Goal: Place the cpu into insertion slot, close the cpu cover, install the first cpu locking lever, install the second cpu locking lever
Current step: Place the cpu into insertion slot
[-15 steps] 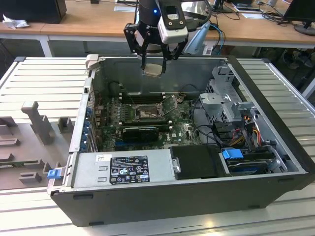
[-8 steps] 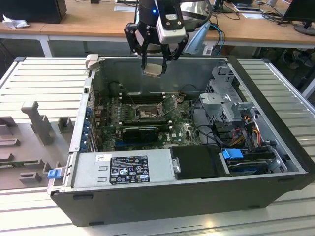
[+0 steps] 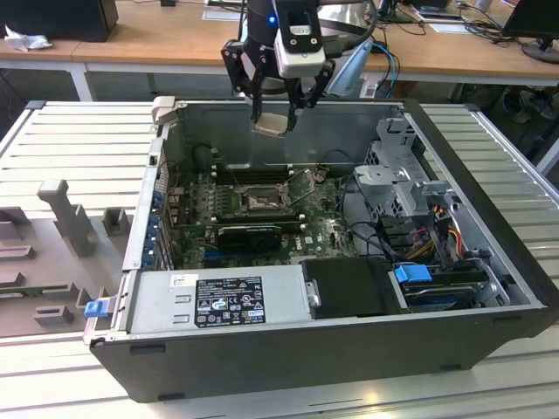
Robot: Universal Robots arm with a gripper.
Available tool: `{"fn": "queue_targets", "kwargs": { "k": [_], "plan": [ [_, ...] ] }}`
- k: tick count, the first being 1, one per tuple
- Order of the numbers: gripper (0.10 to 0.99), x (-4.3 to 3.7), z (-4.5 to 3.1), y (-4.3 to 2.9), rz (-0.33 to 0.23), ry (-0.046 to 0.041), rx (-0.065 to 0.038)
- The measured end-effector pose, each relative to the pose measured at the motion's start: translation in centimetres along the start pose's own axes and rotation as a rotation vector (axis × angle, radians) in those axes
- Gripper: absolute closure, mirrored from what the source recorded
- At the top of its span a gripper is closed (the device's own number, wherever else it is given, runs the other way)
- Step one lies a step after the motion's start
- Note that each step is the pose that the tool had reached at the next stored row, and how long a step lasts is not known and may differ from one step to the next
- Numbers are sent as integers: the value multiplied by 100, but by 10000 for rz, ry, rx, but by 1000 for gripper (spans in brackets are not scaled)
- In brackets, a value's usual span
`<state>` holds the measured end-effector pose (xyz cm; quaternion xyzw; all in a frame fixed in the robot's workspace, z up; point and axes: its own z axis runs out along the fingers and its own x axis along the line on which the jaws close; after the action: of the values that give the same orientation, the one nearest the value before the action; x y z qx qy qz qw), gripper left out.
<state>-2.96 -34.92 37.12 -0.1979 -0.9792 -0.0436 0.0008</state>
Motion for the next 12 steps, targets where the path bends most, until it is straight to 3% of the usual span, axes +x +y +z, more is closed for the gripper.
{"fn": "queue_targets", "kwargs": {
  "k": [12],
  "plan": [
    [557,-1,25,-2,1348,-115,-25]
  ]
}}
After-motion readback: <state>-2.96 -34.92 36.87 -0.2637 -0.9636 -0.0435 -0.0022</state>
